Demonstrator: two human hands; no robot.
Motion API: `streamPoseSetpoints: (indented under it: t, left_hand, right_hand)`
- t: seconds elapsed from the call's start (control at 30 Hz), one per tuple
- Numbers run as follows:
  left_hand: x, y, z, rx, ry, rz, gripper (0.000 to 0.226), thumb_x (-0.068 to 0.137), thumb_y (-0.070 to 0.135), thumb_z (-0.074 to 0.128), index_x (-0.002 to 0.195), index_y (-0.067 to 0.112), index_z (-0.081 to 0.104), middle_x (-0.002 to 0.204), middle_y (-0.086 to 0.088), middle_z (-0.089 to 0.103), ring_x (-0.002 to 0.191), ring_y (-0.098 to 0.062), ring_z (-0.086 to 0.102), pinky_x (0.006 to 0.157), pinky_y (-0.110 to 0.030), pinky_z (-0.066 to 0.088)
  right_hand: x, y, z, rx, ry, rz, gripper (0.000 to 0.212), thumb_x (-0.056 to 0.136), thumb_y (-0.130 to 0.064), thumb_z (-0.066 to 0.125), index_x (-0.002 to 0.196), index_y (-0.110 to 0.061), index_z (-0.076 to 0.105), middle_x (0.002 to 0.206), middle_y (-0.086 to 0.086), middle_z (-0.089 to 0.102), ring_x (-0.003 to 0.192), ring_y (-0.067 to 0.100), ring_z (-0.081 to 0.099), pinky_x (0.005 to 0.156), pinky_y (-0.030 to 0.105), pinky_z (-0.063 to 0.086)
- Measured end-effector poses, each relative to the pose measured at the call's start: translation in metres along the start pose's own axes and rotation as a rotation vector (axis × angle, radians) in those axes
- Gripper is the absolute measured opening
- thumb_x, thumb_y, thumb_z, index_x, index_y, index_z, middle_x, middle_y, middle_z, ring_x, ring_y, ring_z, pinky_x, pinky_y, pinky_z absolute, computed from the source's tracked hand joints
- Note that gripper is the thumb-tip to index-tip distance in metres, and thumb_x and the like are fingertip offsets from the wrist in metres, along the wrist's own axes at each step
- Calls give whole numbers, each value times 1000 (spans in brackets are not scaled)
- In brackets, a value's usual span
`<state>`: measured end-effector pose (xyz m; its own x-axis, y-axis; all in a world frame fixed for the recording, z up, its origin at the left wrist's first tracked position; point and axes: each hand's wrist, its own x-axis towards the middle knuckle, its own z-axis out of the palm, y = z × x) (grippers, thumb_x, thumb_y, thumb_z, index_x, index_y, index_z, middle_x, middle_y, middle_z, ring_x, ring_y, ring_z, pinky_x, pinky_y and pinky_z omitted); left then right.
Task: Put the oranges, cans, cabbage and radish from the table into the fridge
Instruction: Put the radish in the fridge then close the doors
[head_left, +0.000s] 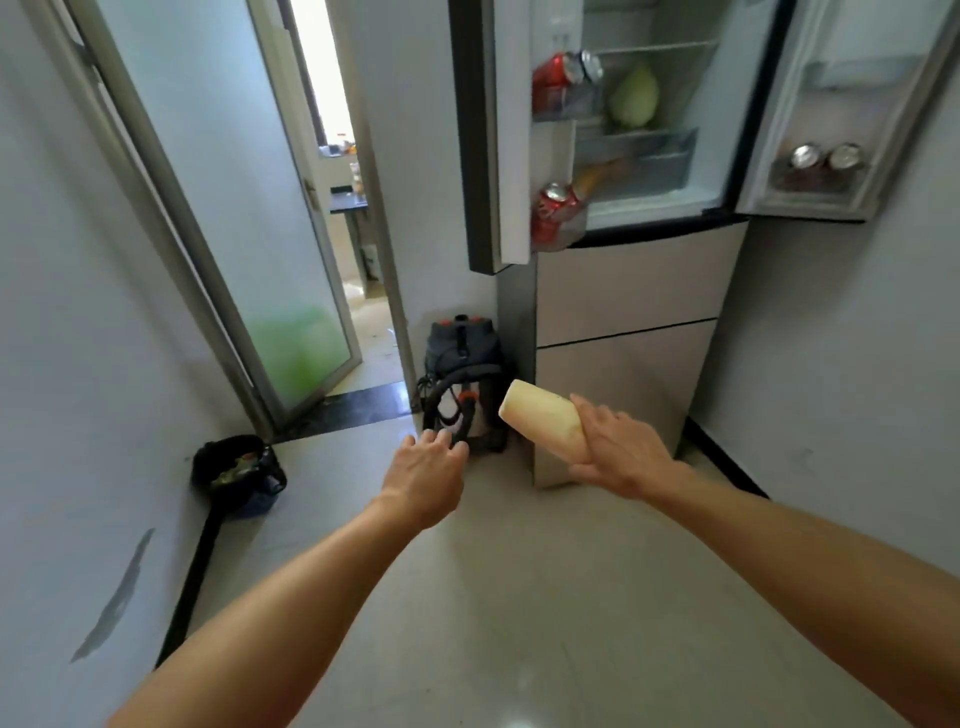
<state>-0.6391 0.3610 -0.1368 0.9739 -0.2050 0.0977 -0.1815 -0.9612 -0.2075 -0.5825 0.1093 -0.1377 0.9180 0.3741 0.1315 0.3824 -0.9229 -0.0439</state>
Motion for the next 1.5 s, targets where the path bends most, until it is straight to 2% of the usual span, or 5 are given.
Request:
streamPoseSetpoints:
  t: [0.33, 0.5, 0.63, 1.07, 1.5]
  left_hand:
    - [283, 136, -13, -3, 57, 189, 26, 93, 23, 42, 116, 15, 52, 117, -9, 53, 106, -29, 49, 89, -39, 39]
    - [374, 160, -42, -33, 98, 202, 21, 93, 20, 41, 108, 12, 52, 114, -10, 53, 105, -31, 49, 86, -40, 38]
    - [460, 165, -59, -45, 133, 197, 18, 93, 20, 43, 107, 13, 52, 112, -10, 52, 104, -30, 49, 85, -39, 37]
    - [765, 132, -111, -108, 343, 56, 29, 89, 21, 49, 116, 11, 54, 122, -11, 53, 112, -32, 47, 87, -41, 40]
    - [946, 56, -105, -91, 401, -315, 34, 89, 22, 53, 121, 8, 51, 126, -16, 49, 116, -35, 45, 91, -43, 38]
  right_hand:
    - [114, 255, -14, -69, -24, 211, 102, 76, -60, 58, 151, -22, 0, 132, 11, 51, 106, 31, 59, 85, 41, 47]
    - [174, 334, -47, -107, 33, 250, 99, 79, -61, 55, 150, -22, -2, 129, 10, 52, 96, 29, 61, 70, 36, 42]
    - [235, 387, -62, -106, 102, 268, 101, 79, -64, 55, 151, -22, -2, 129, 9, 53, 97, 29, 61, 74, 37, 43]
    - [489, 498, -136, -97, 296, 240, 99, 73, -66, 58, 148, -26, 8, 128, 8, 45, 95, 32, 59, 77, 42, 46]
    - [755, 524, -162, 93, 317, -1, 90, 70, -65, 66, 141, -22, 30, 132, 12, 52, 115, 36, 54, 85, 44, 43]
